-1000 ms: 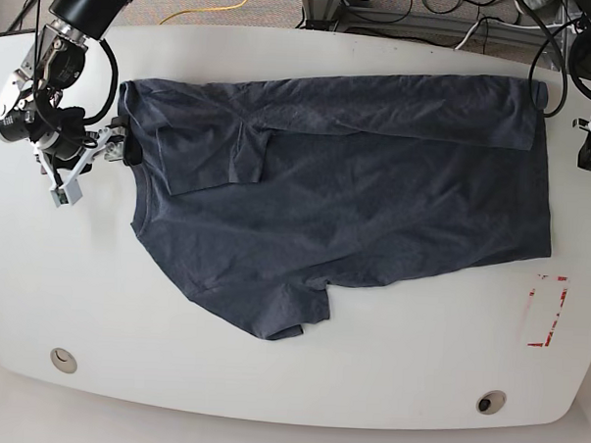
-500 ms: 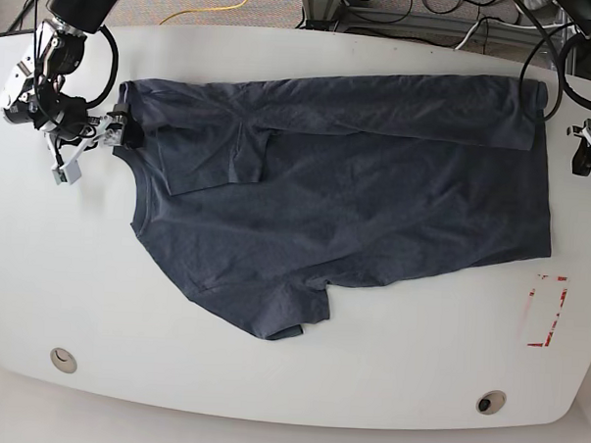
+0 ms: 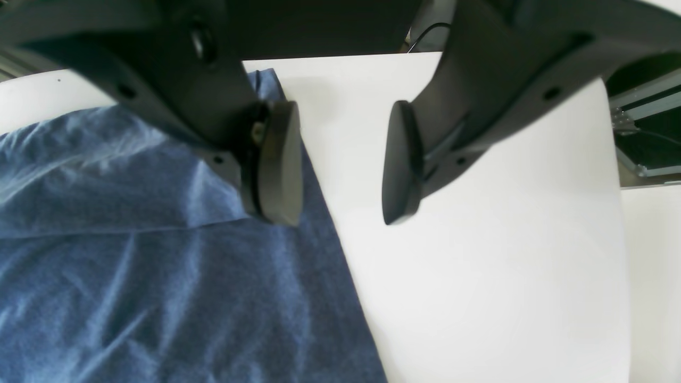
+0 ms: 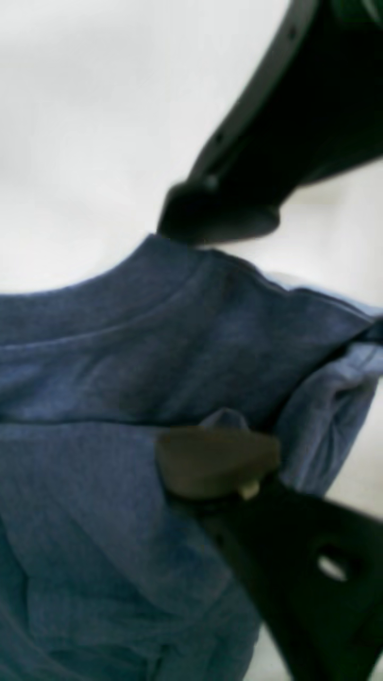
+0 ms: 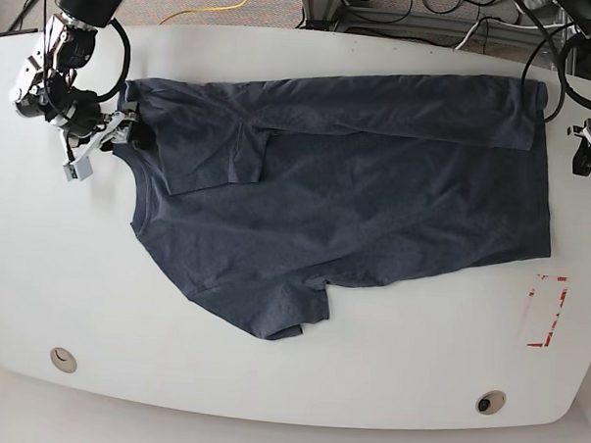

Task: Layout the t-shirt on the table in an organized manner, then fold the t-shirt properly
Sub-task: 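Open both grippers and release the t-shirt edge, then move both grippers to the t-shirt's hem corners, then grasp the hem corners with both grippers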

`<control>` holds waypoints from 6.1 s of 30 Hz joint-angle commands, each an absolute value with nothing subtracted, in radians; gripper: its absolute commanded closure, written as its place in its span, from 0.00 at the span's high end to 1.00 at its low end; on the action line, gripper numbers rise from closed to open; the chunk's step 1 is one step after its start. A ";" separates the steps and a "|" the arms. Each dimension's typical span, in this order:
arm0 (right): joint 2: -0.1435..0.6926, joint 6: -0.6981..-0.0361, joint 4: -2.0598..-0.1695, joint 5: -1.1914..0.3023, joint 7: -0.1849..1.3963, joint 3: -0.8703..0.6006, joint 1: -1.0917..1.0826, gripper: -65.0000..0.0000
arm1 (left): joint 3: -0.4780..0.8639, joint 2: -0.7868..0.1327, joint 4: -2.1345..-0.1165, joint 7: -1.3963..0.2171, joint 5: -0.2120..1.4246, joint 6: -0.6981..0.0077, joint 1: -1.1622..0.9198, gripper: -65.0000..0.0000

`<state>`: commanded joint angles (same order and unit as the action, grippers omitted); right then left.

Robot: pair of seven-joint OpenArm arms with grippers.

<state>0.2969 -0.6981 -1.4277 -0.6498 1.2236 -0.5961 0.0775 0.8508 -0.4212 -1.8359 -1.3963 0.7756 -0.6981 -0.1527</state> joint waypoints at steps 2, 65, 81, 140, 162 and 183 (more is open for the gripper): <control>0.295 -0.698 -1.428 -0.650 1.224 -0.596 0.079 0.37 | 0.849 -0.421 -1.836 -1.396 0.774 -0.698 -0.153 0.36; 0.380 -0.698 -1.741 -0.650 1.230 -0.716 0.130 0.99 | 0.613 -0.410 -1.610 -1.345 0.581 -0.661 0.148 0.36; 0.453 -0.698 -1.155 -0.647 1.040 -0.427 -0.346 0.99 | 0.463 -0.412 -1.214 -1.010 0.414 -0.659 0.372 0.36; 0.389 -0.698 -0.710 -0.650 0.697 -0.025 -0.492 0.13 | 0.331 -0.410 -0.918 -0.794 0.415 -0.653 0.478 0.36; 0.389 -0.698 -0.710 -0.648 0.700 -0.025 -0.487 0.12 | 0.340 -0.460 -0.737 -0.665 0.363 -0.547 0.461 0.36; 0.389 -0.698 -0.710 -0.650 0.700 -0.025 -0.486 0.12 | 0.340 -0.366 -0.725 -0.696 0.337 -0.555 0.461 0.36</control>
